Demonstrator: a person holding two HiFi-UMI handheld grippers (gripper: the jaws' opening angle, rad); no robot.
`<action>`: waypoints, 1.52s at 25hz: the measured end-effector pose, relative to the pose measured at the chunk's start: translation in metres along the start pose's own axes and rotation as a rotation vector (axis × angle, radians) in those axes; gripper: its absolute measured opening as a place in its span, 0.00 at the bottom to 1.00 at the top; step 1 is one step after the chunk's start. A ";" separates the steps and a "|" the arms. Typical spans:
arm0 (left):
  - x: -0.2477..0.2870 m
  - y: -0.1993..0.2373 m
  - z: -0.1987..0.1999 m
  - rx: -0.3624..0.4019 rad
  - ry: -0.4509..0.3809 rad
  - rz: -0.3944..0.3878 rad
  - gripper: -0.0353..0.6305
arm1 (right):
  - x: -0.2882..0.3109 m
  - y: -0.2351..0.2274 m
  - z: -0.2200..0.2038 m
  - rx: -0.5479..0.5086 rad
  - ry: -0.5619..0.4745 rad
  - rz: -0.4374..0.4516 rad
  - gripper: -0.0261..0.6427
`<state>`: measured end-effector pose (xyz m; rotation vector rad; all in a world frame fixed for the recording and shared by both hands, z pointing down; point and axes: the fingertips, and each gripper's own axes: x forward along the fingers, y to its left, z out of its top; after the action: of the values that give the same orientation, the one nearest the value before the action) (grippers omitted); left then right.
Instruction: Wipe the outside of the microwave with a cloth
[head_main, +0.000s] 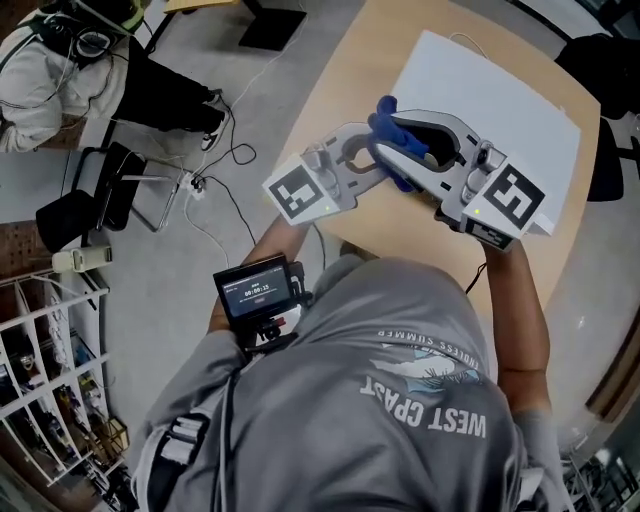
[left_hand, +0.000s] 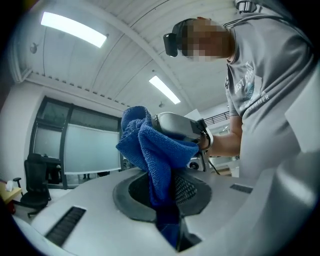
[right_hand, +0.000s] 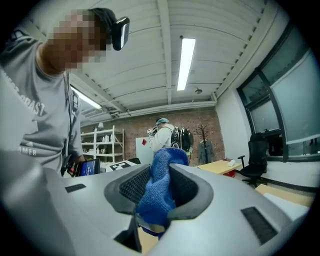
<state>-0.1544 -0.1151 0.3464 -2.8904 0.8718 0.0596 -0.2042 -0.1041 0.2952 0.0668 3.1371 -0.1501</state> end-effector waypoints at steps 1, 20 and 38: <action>0.023 -0.009 -0.004 0.001 0.002 0.012 0.15 | -0.030 -0.006 0.000 0.020 -0.031 -0.012 0.21; 0.068 0.230 -0.088 0.120 0.194 0.310 0.15 | -0.202 -0.180 -0.010 0.149 -0.155 -0.591 0.25; 0.085 0.162 -0.257 0.209 0.546 0.113 0.15 | -0.258 -0.092 -0.049 0.273 -0.057 -0.906 0.25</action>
<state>-0.1726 -0.3283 0.5778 -2.6845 1.0395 -0.7916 0.0500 -0.2014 0.3530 -1.3100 2.7938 -0.5460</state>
